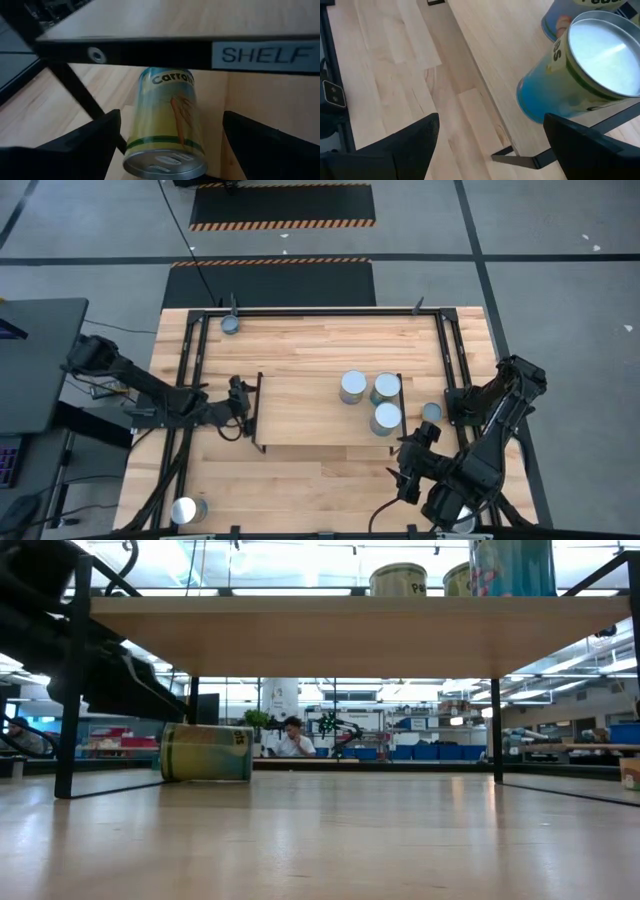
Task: Pick and place cans onto a shelf
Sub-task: Put the canned carrots on the shelf
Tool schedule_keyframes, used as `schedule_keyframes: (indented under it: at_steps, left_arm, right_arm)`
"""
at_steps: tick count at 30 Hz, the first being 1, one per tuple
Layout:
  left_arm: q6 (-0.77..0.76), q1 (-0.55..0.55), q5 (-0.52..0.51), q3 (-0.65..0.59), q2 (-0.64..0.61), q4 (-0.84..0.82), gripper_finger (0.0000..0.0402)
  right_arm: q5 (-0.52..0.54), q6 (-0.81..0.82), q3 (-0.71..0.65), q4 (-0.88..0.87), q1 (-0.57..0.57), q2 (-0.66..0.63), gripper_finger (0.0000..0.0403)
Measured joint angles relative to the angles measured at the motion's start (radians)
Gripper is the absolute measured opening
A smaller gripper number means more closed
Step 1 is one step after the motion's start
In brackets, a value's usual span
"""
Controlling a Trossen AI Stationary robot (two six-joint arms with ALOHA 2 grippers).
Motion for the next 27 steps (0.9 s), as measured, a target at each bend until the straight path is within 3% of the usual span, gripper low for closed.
schedule_keyframes:
  at_steps: [17,27]
  left_arm:
    - [0.001,0.080,0.082,0.000,0.214,0.143,0.0347]
    - [0.001,0.083,0.117,0.000,0.247,0.179,0.0347]
  right_arm:
    - [0.000,-0.001,0.000,0.015,0.002,0.000,0.0367]
    - [-0.001,-0.008,0.000,0.015,0.001,0.000,0.0367]
